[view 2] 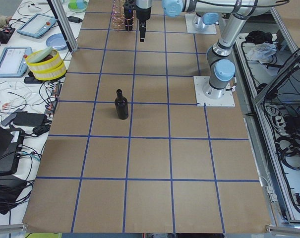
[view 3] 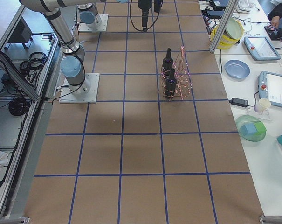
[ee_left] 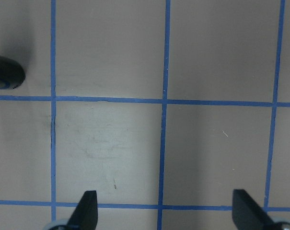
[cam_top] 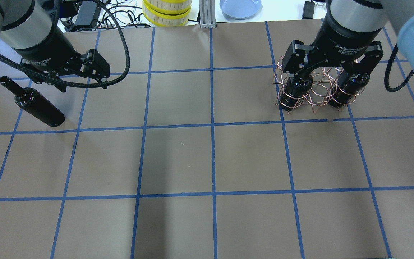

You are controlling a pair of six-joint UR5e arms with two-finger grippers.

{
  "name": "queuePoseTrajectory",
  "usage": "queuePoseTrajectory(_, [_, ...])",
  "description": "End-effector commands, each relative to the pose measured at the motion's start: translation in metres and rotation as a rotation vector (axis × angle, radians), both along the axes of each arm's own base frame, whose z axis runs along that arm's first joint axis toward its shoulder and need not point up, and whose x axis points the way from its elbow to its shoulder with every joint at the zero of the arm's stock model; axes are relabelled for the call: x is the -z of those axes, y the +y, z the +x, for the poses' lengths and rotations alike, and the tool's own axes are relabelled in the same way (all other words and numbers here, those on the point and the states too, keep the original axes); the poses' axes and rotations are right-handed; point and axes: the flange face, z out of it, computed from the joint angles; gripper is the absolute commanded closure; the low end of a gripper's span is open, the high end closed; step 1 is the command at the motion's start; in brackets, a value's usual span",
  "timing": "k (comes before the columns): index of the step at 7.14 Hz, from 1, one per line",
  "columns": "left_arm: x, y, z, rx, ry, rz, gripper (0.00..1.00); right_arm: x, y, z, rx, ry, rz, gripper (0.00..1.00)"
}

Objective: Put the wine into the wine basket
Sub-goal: 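Move the left gripper over the lying dark wine bottle's neck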

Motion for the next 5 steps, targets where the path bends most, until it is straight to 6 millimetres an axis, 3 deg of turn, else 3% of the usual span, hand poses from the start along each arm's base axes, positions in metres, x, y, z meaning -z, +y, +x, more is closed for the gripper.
queuePoseTrajectory(1, [0.001, -0.001, 0.001, 0.001, -0.01, 0.002, 0.0, 0.0, 0.0, 0.0, 0.0, 0.002, 0.0, 0.0])
queuePoseTrajectory(3, [-0.019, -0.009, 0.019, -0.024, -0.015, -0.015, 0.0, 0.0, 0.0, 0.0, 0.0, 0.0, 0.0, 0.0])
queuePoseTrajectory(4, [-0.028, -0.016, 0.045, -0.051, -0.027, 0.024, 0.0, 0.0, 0.0, 0.0, 0.0, 0.0, 0.0, 0.0])
queuePoseTrajectory(5, [-0.04, -0.022, 0.094, -0.058, -0.047, 0.039, 0.0, 0.0, 0.0, 0.0, 0.0, 0.0, 0.0, 0.0])
